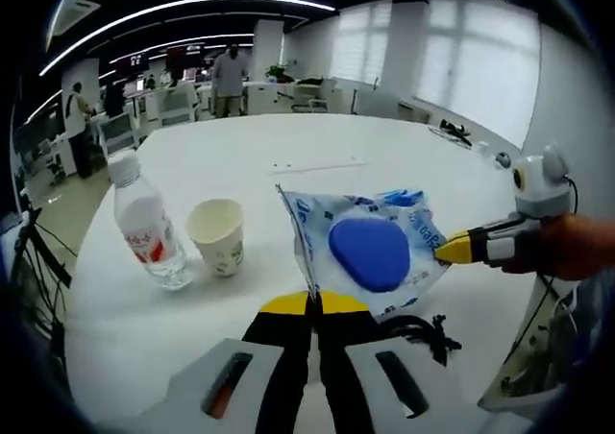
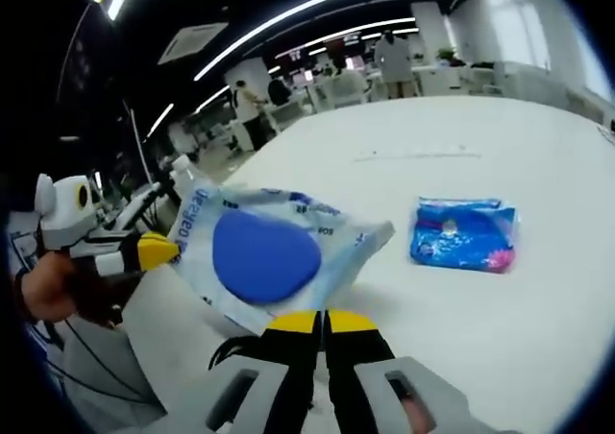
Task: Arrange the tabletop items into an orderly group along one side of the table until the central work area is clear of visible clutter.
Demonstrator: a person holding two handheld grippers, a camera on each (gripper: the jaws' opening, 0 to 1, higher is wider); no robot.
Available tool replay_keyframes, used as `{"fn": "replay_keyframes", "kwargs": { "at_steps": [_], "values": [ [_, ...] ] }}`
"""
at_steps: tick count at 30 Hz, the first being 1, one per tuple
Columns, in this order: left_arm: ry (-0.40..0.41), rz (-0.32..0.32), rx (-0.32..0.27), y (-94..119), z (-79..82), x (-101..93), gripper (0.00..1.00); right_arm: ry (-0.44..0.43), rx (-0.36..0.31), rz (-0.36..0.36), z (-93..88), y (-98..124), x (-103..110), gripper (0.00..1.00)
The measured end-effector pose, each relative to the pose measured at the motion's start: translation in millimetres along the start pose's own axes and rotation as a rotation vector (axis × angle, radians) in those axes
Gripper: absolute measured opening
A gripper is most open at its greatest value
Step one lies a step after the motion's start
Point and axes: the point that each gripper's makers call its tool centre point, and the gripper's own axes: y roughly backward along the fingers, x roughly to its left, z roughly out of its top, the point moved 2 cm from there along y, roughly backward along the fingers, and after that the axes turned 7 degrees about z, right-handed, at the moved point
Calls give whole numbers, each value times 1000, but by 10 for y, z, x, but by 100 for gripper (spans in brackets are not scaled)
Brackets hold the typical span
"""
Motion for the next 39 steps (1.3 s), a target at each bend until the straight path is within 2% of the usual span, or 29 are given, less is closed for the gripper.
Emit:
{"fn": "replay_keyframes", "kwargs": {
  "at_steps": [8,14,17,22,29,33,35,39],
  "values": [
    [-2,1,24,-25,-78,-49,0,-1,25,14,29,-96,-67,0],
    [-15,0,27,-57,-84,-42,0,-3,51,22,61,-283,-154,0],
    [-17,1,29,-99,-124,-33,0,-4,52,24,57,-311,-176,0],
    [-17,-3,46,-131,-119,-80,0,-23,34,22,149,-370,-277,0],
    [-1,-10,71,-433,-85,-80,0,-47,28,14,216,-534,-485,0],
    [12,-17,85,-586,-56,-76,0,-69,22,0,249,-527,-566,0],
    [33,-21,92,-692,-47,-49,0,-79,22,-6,262,-553,-664,0],
    [104,-23,105,-849,-6,65,0,-96,16,-13,267,-567,-714,0]
  ]
}}
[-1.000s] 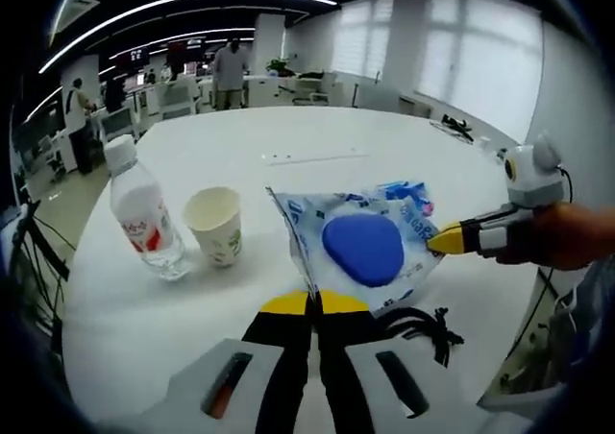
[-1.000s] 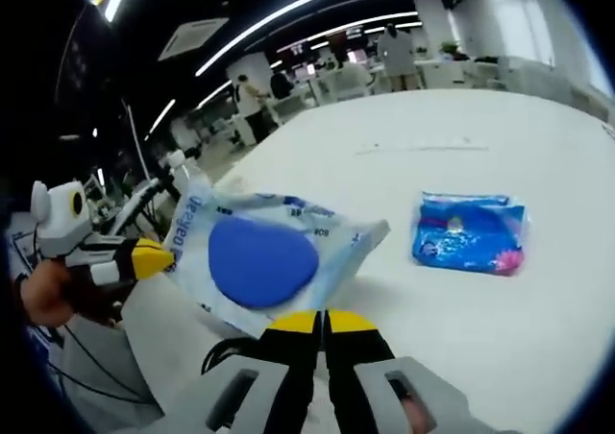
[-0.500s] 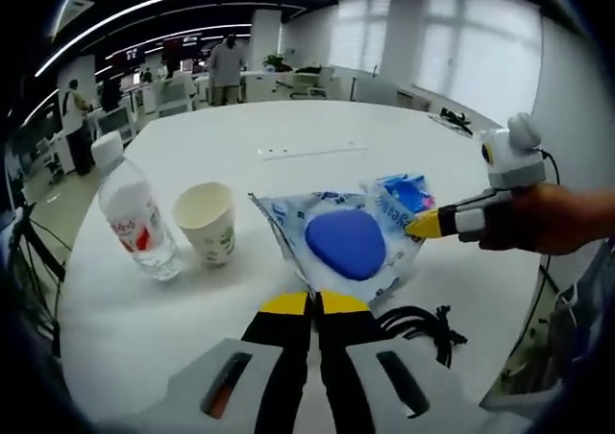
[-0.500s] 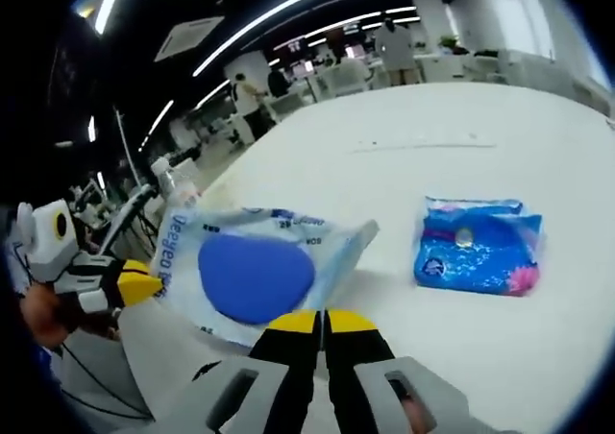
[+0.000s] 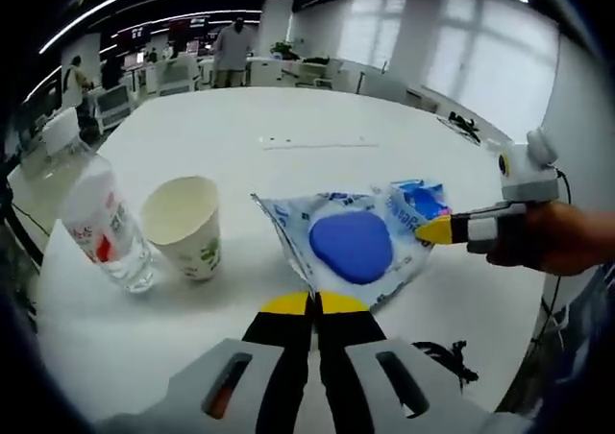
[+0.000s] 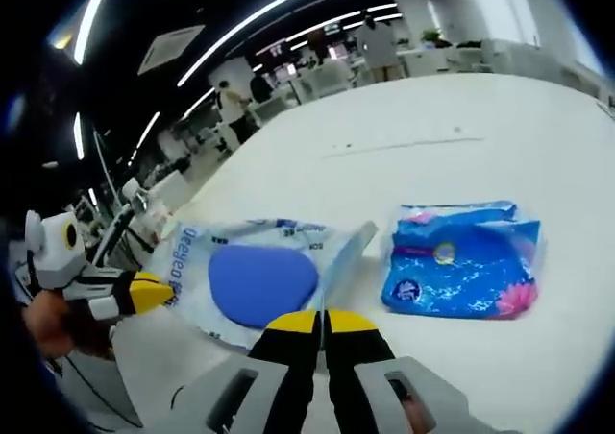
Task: Arrange the tabletop items into an orderly group along one side of the table until the central work area is clear of visible clutter.
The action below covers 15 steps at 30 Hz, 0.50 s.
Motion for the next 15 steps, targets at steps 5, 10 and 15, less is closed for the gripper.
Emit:
{"fn": "replay_keyframes", "kwargs": {
  "at_steps": [5,10,15],
  "values": [
    [103,6,21,-170,-22,203,0,-2,-3,3,40,-82,10,0],
    [185,29,33,-252,-71,320,0,-16,-11,10,89,-158,59,0],
    [249,47,34,-220,-113,259,0,-36,-19,4,103,-206,47,0]
  ]
}}
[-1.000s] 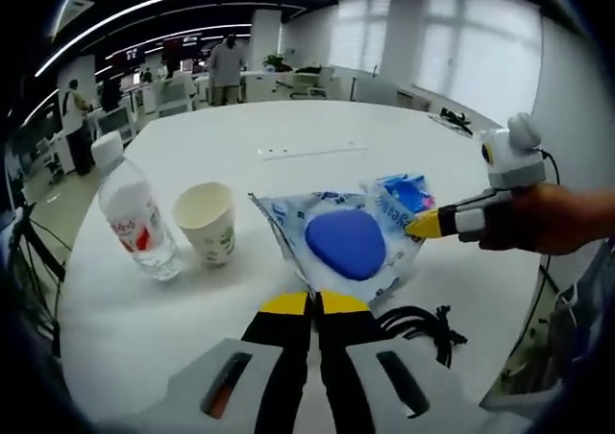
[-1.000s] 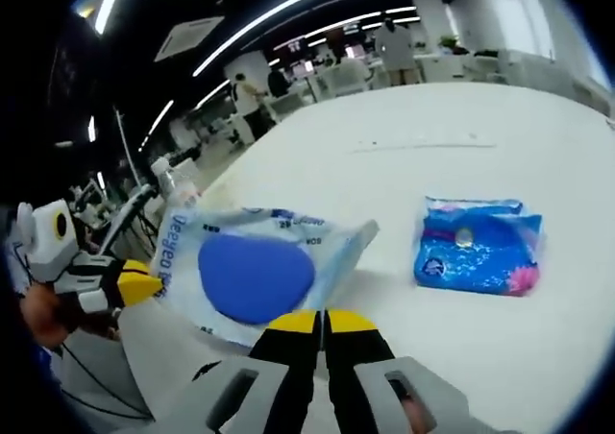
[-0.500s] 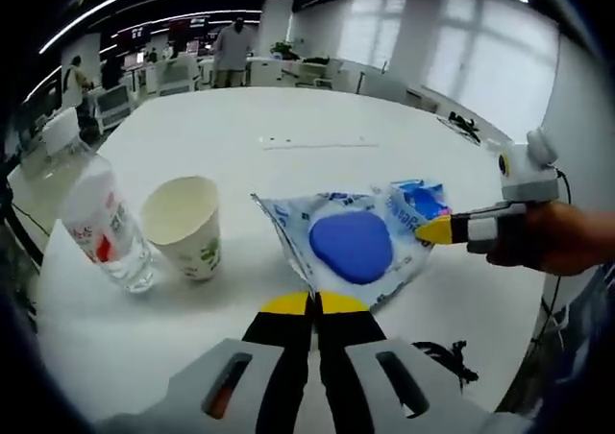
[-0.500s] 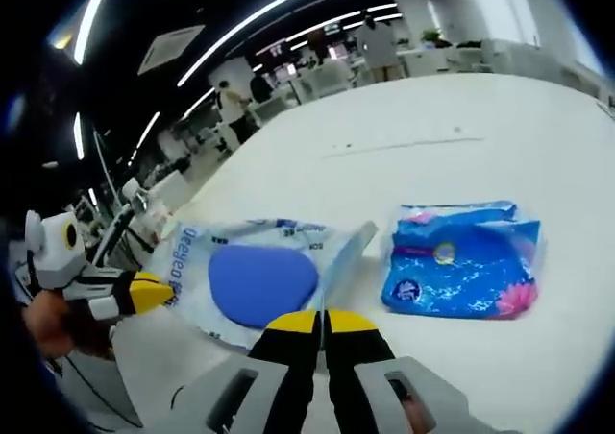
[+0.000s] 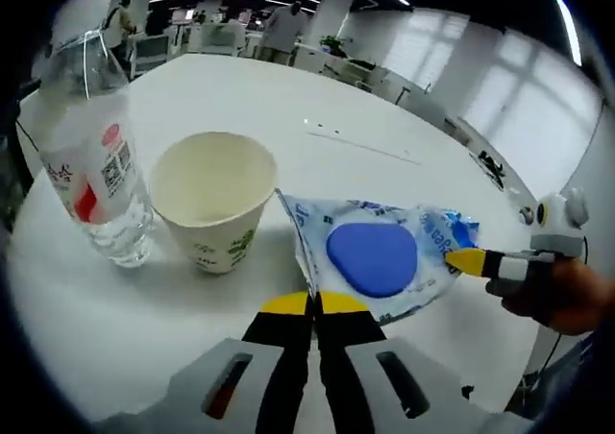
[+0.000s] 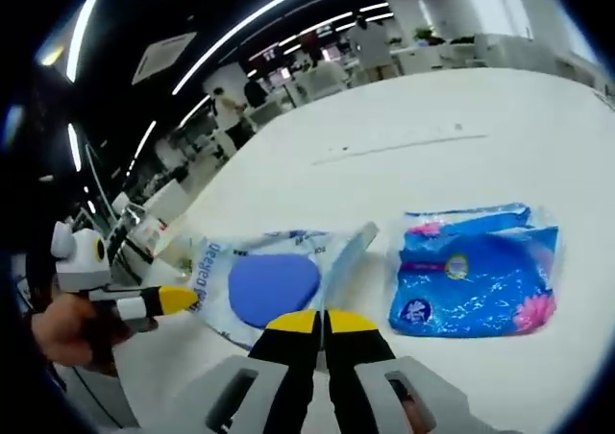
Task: Arrange the tabletop items into an orderly group along one side of the table until the central work area is clear of visible clutter.
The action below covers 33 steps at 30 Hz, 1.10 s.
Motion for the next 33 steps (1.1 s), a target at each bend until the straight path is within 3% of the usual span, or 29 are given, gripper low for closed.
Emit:
{"fn": "replay_keyframes", "kwargs": {
  "at_steps": [2,6,11,21,30,33],
  "values": [
    [13,7,-2,-145,18,109,0,-8,0,-5,-12,-26,-37,0],
    [23,33,3,-89,10,95,0,-22,8,-11,-41,-31,-59,0],
    [39,43,6,-216,14,262,2,-27,19,-11,-74,-14,-50,0],
    [38,35,6,-141,-38,323,8,-28,42,2,-170,78,-37,4],
    [60,4,-6,-109,16,347,5,-44,39,9,-211,199,-76,6],
    [63,3,-2,-148,-44,369,5,-47,39,11,-231,200,-74,5]
  ]
}}
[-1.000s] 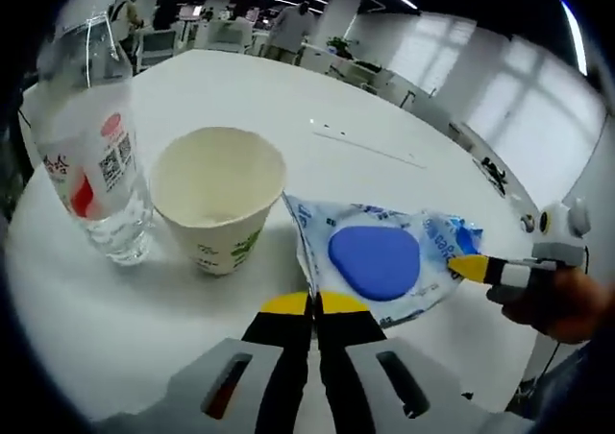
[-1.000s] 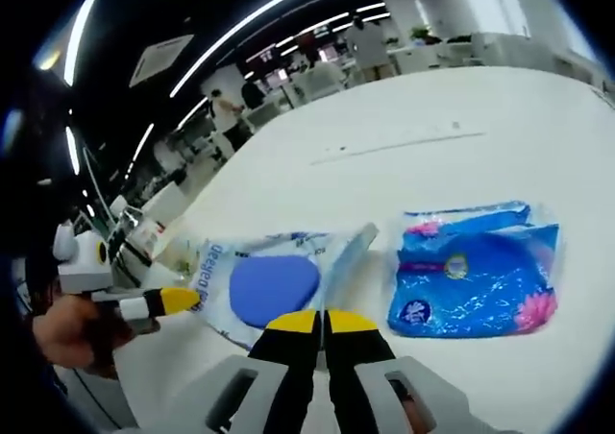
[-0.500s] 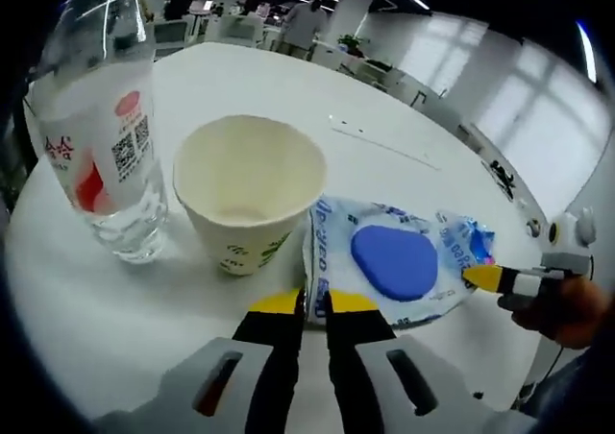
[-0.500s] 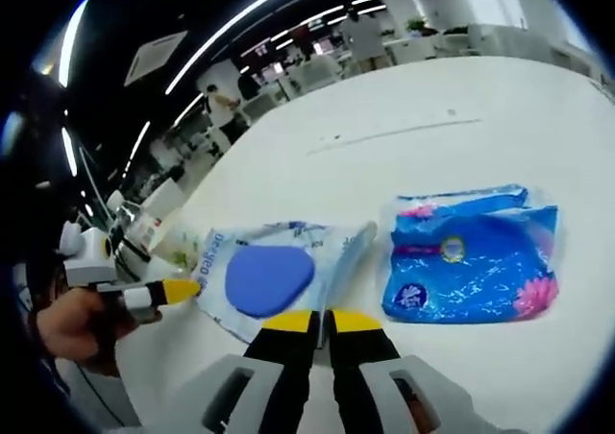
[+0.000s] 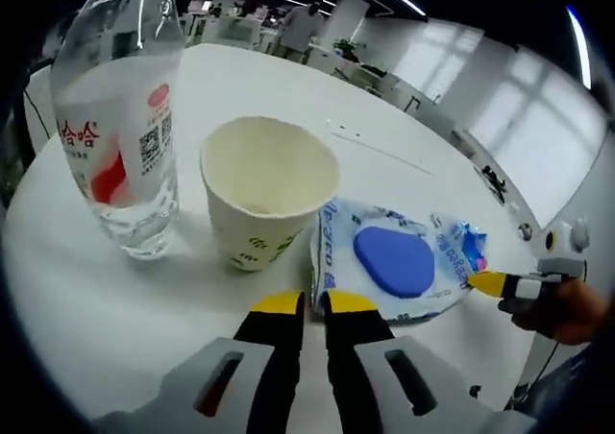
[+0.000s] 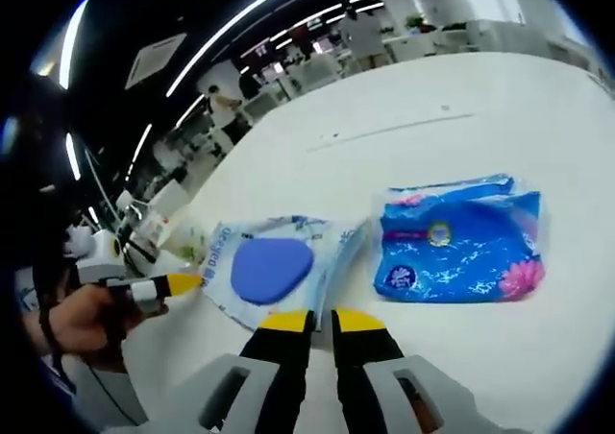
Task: Arrange the tabletop items into an orderly group along one side of the table until the central work area is clear of visible clutter.
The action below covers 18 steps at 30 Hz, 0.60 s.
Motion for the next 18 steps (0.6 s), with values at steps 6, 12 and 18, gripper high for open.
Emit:
{"fn": "replay_keyframes", "kwargs": {
  "at_steps": [6,12,18],
  "values": [
    [7,-6,4,40,-33,-51,1,-7,3,-7,-8,-29,19,0],
    [66,16,-14,92,0,-113,0,-11,-18,-13,71,-87,13,0],
    [89,26,-19,-82,57,3,0,-53,-46,-17,158,-169,-20,0]
  ]
}}
